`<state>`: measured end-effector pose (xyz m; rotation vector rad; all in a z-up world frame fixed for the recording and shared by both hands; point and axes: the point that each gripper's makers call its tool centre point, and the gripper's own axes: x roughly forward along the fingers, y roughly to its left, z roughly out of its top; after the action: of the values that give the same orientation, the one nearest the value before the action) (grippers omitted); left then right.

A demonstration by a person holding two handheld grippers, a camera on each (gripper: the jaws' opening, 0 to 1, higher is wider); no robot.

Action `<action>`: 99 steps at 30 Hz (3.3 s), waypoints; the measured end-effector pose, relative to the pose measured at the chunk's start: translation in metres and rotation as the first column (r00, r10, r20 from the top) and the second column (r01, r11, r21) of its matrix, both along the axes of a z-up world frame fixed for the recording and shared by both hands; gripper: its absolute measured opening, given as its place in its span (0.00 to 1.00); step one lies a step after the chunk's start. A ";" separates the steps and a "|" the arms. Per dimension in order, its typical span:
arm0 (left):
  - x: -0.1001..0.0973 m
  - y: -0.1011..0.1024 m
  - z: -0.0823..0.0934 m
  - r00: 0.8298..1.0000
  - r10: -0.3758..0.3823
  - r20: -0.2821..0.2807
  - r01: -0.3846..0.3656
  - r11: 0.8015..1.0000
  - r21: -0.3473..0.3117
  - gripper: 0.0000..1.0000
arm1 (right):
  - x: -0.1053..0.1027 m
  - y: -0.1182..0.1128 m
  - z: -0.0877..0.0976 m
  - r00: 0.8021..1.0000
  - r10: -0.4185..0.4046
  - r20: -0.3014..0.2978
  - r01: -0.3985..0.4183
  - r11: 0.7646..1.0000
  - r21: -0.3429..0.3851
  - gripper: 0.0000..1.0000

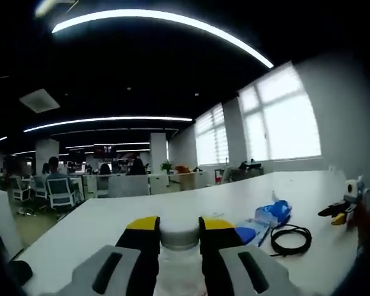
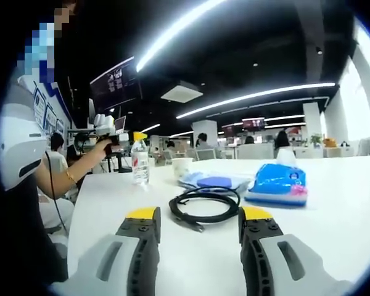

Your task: Arrange the tabletop items into an orderly group along one side of the table until the central work area is clear of visible clutter.

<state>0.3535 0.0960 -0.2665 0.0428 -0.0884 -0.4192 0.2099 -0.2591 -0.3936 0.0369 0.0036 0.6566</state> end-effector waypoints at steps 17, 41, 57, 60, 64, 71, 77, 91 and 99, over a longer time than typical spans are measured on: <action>0.038 -0.009 0.023 1.000 -0.015 0.007 0.015 1.000 -0.010 0.22 | 0.000 -0.002 0.004 1.000 -0.012 0.016 0.012 1.000 0.007 0.51; 0.099 -0.028 0.016 1.000 0.001 -0.025 -0.001 1.000 -0.016 0.22 | 0.002 -0.009 0.007 0.999 -0.031 0.021 0.030 0.999 0.034 0.52; 0.119 -0.029 0.001 0.999 0.008 -0.052 -0.010 0.999 -0.037 0.22 | 0.003 -0.012 0.008 0.999 -0.043 0.029 0.042 0.998 0.043 0.52; 0.120 -0.031 -0.006 0.998 -0.008 -0.068 0.008 1.000 -0.011 0.22 | 0.003 -0.011 0.007 0.999 -0.039 0.028 0.038 0.999 0.034 0.52; 0.116 -0.031 -0.011 0.998 -0.021 -0.066 0.021 1.000 -0.003 0.22 | 0.002 -0.010 0.006 0.999 -0.036 0.028 0.035 0.999 0.024 0.52; 0.116 -0.033 -0.011 0.997 -0.050 -0.051 0.050 0.999 0.015 0.23 | 0.002 -0.009 0.006 0.999 -0.036 0.031 0.035 0.999 0.016 0.52; 0.116 -0.034 -0.007 0.998 -0.046 0.030 0.043 0.994 0.102 0.25 | 0.002 -0.007 0.005 0.999 -0.034 0.033 0.034 0.999 -0.002 0.53; 0.111 -0.024 0.008 0.996 -0.001 0.089 -0.012 0.988 0.153 0.34 | 0.004 -0.015 0.008 0.997 -0.066 0.035 0.065 0.997 0.030 0.53; 0.101 -0.015 0.023 0.991 0.020 0.131 -0.040 0.989 0.146 0.36 | 0.005 -0.019 0.010 0.996 -0.084 0.038 0.082 0.996 0.039 0.53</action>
<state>0.4542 0.0806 -0.2430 0.2177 -0.1839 -0.3921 0.2150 -0.2786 -0.3837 0.0605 -0.0479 0.5743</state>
